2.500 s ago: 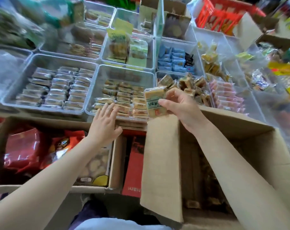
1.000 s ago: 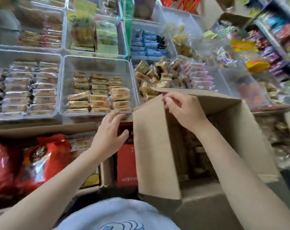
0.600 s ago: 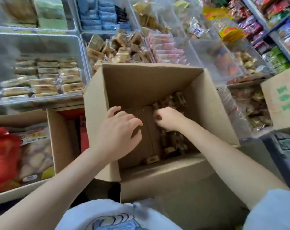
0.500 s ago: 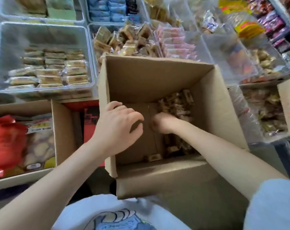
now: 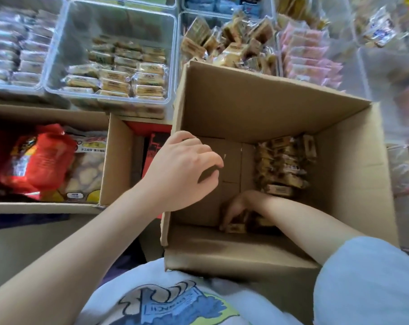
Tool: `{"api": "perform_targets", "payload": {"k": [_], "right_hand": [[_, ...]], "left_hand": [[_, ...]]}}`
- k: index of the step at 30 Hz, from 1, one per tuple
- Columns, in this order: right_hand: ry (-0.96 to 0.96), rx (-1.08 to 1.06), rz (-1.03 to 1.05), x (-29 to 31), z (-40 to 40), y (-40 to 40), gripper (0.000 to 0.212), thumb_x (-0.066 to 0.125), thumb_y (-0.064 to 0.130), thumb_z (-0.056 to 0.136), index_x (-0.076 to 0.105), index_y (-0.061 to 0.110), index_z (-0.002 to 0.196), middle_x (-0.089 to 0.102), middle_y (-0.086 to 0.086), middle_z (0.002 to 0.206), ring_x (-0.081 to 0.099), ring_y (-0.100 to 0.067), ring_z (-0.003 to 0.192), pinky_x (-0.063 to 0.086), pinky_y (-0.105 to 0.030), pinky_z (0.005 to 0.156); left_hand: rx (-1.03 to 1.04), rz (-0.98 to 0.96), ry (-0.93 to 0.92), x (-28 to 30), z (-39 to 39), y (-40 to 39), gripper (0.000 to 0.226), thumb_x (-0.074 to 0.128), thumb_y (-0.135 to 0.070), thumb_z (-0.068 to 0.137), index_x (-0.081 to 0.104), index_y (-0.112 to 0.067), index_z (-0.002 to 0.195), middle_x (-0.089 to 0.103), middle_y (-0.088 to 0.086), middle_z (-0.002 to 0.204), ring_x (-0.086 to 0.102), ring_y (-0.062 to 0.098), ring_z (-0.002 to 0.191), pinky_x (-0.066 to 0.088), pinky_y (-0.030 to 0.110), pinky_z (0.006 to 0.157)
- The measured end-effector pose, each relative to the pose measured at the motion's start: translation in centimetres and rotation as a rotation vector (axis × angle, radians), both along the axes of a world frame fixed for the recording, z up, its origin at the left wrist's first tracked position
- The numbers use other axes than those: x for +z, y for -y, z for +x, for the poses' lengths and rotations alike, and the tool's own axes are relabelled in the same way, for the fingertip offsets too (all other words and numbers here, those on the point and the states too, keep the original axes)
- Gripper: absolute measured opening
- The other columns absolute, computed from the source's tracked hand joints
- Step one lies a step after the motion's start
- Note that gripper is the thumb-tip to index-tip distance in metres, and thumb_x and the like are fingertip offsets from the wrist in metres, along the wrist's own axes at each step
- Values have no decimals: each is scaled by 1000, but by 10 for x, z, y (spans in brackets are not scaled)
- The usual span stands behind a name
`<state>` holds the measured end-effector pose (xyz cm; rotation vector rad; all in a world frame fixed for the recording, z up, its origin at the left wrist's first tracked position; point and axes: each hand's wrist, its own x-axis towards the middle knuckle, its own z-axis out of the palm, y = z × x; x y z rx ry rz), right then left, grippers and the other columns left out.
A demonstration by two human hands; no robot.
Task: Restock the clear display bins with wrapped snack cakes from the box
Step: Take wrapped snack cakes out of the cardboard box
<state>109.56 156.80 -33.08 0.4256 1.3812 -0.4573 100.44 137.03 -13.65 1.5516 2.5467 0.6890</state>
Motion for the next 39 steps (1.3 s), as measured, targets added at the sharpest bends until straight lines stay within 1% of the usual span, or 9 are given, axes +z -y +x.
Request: {"api": "perform_targets", "payload": {"k": [5, 9, 12, 15, 20, 23, 27, 31, 39], "right_hand": [[41, -2, -100, 3, 5, -10, 58, 69, 34, 92, 48, 17, 144, 38, -3, 154, 31, -25, 142, 38, -31, 100], [-22, -8, -112, 27, 0, -9, 50, 67, 22, 95, 52, 7, 140, 47, -10, 148, 44, -25, 132, 46, -24, 87], [-141, -397, -159, 82, -19, -11, 36, 60, 32, 98, 56, 13, 129, 56, -11, 134, 49, -29, 130, 48, -29, 90], [-318, -883, -319, 146, -43, -16, 37, 47, 37, 102, 57, 11, 126, 62, -17, 121, 60, -35, 114, 53, -43, 94], [-609, -1099, -594, 230, -78, -13, 59, 22, 35, 101, 50, -7, 133, 63, -23, 110, 64, -31, 88, 56, -35, 70], [-770, -1129, -700, 260, -105, 6, 67, 29, 48, 103, 44, -7, 138, 61, -22, 104, 59, -27, 76, 48, -30, 57], [-910, -1088, -793, 274, -157, 39, 64, 48, 58, 94, 46, 5, 131, 60, -20, 101, 59, -25, 75, 50, -27, 58], [-961, -1080, -697, 270, -225, 79, 46, 50, 47, 98, 54, 7, 119, 64, -17, 99, 61, -25, 77, 52, -26, 58], [-984, -1052, -285, 230, -348, 146, 61, 57, 60, 87, 59, 7, 118, 67, -17, 96, 62, -26, 76, 49, -29, 56]], "left_hand": [[-11, 9, -5, -1, 0, 1, 25, 54, -31, 94, 78, -26, 98, 75, -9, 94, 68, 11, 90, 37, 31, 101], [-35, 24, -11, -2, -2, 2, 24, 55, -31, 92, 78, -26, 97, 76, -9, 96, 69, 12, 94, 37, 30, 100], [-28, 66, 2, -4, -2, 3, 26, 55, -29, 91, 75, -24, 107, 71, -3, 115, 62, 19, 115, 39, 39, 105], [59, 147, 51, -1, -4, 9, 44, 48, -34, 93, 59, -20, 133, 48, 6, 149, 36, 27, 144, 29, 47, 116], [251, 260, 106, -8, -52, 36, 53, 44, -37, 95, 44, -16, 143, 37, 11, 155, 28, 31, 145, 22, 49, 119], [307, 198, 99, -22, -101, 59, 54, 42, -36, 92, 47, -12, 140, 39, 13, 151, 31, 34, 142, 25, 49, 118], [349, 88, 73, -45, -169, 92, 54, 52, -26, 90, 50, -6, 140, 42, 21, 149, 31, 39, 139, 30, 56, 117], [461, -84, 134, -67, -250, 127, 59, 56, -31, 99, 40, -7, 150, 27, 14, 163, 16, 31, 153, 16, 48, 124], [353, -362, 81, -119, -359, 191, 68, 26, -50, 101, 15, -22, 162, -2, -1, 169, -8, 24, 156, 1, 45, 126]]}}
